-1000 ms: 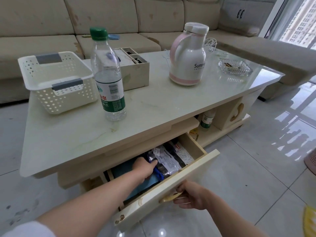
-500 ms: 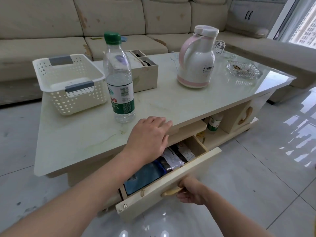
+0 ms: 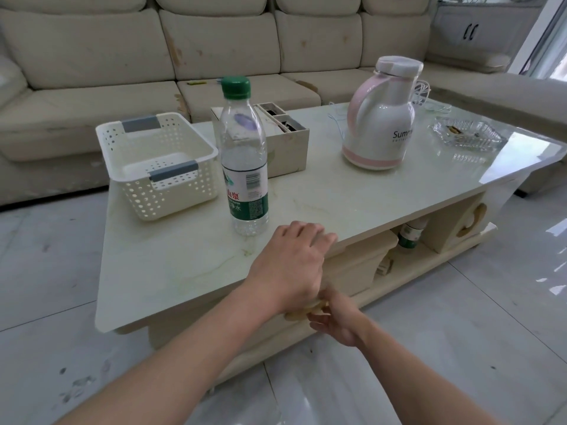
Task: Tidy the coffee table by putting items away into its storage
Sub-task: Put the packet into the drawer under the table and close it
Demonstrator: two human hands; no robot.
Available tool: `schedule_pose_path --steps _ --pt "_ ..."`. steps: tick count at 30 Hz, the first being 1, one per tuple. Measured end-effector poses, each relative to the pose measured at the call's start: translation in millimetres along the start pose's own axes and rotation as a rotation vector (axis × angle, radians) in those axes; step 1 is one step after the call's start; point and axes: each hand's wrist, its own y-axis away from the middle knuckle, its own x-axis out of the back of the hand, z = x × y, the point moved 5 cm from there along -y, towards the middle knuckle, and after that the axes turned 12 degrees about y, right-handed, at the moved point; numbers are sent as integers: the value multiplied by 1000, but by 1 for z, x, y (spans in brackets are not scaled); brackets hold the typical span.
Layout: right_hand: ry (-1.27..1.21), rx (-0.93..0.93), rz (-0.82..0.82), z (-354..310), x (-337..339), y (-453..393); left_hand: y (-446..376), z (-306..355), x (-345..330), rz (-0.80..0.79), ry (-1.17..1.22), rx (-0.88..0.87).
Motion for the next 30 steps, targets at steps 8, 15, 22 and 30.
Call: schedule_pose_path --steps 8,15,22,30 --pt "141 9 50 -1 8 3 -1 -1 -5 7 -9 8" --pt "384 141 321 -68 45 58 -2 -4 -9 -94 95 71" --pt "527 144 315 -172 45 171 -24 17 46 -645 286 288" --pt "625 258 355 -314 35 358 -53 79 247 -495 538 454"
